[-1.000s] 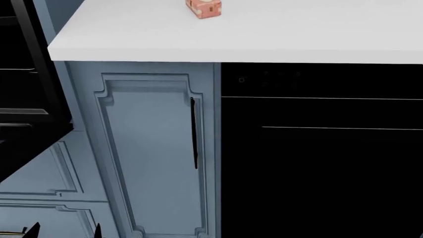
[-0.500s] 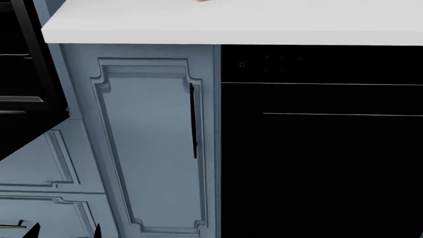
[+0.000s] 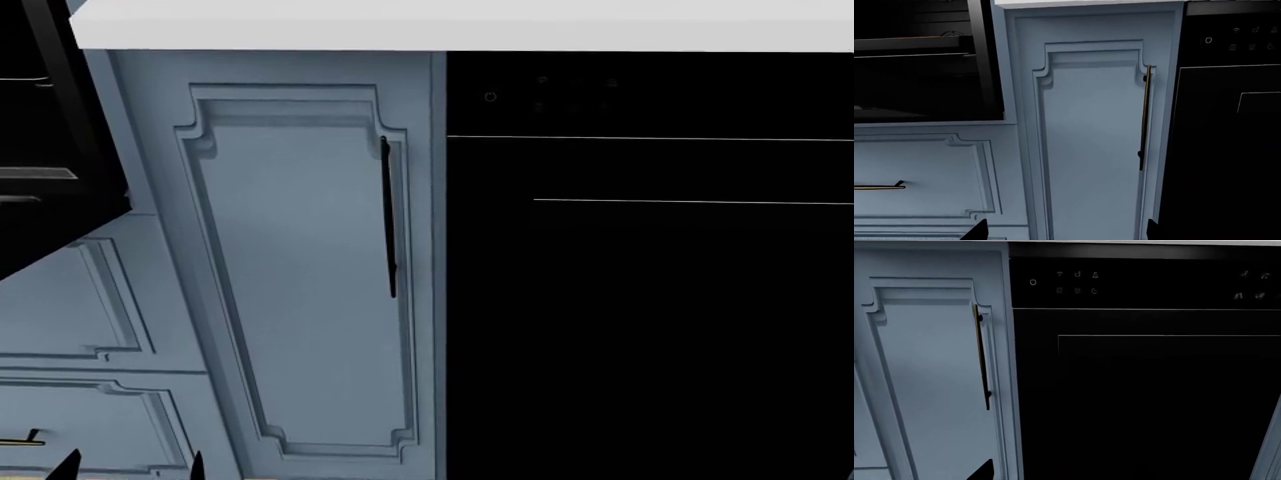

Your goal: Close the oven door

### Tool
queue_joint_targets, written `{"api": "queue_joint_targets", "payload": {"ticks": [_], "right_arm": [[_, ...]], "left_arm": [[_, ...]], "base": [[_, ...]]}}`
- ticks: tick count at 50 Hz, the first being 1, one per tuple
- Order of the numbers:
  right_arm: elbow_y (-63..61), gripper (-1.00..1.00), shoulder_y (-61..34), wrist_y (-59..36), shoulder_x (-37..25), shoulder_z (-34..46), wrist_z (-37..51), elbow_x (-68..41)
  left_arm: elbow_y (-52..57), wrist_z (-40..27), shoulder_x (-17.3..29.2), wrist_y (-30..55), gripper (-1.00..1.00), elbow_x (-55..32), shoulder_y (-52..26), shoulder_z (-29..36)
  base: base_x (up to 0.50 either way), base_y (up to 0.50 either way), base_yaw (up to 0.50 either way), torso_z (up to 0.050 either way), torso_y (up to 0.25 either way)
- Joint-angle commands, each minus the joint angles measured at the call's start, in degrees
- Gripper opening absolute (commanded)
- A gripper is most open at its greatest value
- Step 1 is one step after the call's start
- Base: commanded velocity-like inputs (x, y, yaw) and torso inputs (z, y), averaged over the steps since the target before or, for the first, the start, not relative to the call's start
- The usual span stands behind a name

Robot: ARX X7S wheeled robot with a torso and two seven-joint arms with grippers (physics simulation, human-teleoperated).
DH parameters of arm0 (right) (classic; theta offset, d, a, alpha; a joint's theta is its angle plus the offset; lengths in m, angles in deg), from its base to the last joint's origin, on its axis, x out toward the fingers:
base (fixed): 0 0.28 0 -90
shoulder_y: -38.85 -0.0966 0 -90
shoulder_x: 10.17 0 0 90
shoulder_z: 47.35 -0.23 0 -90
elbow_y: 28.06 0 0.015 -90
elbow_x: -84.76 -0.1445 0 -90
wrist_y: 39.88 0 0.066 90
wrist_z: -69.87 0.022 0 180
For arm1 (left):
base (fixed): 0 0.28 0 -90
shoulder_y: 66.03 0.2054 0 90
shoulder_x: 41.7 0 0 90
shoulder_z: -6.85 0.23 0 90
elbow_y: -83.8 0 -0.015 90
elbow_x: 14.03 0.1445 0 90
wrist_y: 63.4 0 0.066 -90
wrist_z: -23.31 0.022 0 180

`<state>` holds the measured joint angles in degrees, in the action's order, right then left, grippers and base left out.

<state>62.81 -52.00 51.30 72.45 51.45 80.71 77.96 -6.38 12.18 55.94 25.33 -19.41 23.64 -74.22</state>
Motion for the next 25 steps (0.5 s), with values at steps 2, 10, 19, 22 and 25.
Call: {"api": "queue_joint_targets", "payload": {"ticks": [2,10,19,22,25], "right_arm": [[-0.22,1.0,0.05,0.23,-0.43,0.47,0.48,-0.86],[0.03,1.0,0.0,0.71,-0.73,0.82,0.71,-1.13],[0.18,1.0,-0.03,1.09,-1.14,1.57,1.25,-0.54],[-0.3,1.0,0.06,0.67,-1.28,1.86,1.58,-0.26],[-0.34,1.0,0.02,0.52,-1.36,1.92,1.71,-0.45]], "left_arm": [[0.04,-0.49,0.55,-0.38,1.0,-0.4,0.01,0.63],[-0.39,-1.05,0.85,-1.58,1.0,0.09,0.06,1.15],[0.18,-1.53,1.18,-1.37,1.0,-0.18,0.2,1.46],[-0.49,-1.7,1.24,-1.49,1.0,0.18,-0.06,1.82],[-0.38,-1.78,1.32,-1.2,1.0,-0.17,-0.1,1.81]], "base": [[0.0,0.0,0.0,-0.05,0.0],[0.0,0.0,0.0,-0.05,0.0],[0.0,0.0,0.0,-0.05,0.0],[0.0,0.0,0.0,-0.05,0.0],[0.0,0.0,0.0,-0.05,0.0]]}}
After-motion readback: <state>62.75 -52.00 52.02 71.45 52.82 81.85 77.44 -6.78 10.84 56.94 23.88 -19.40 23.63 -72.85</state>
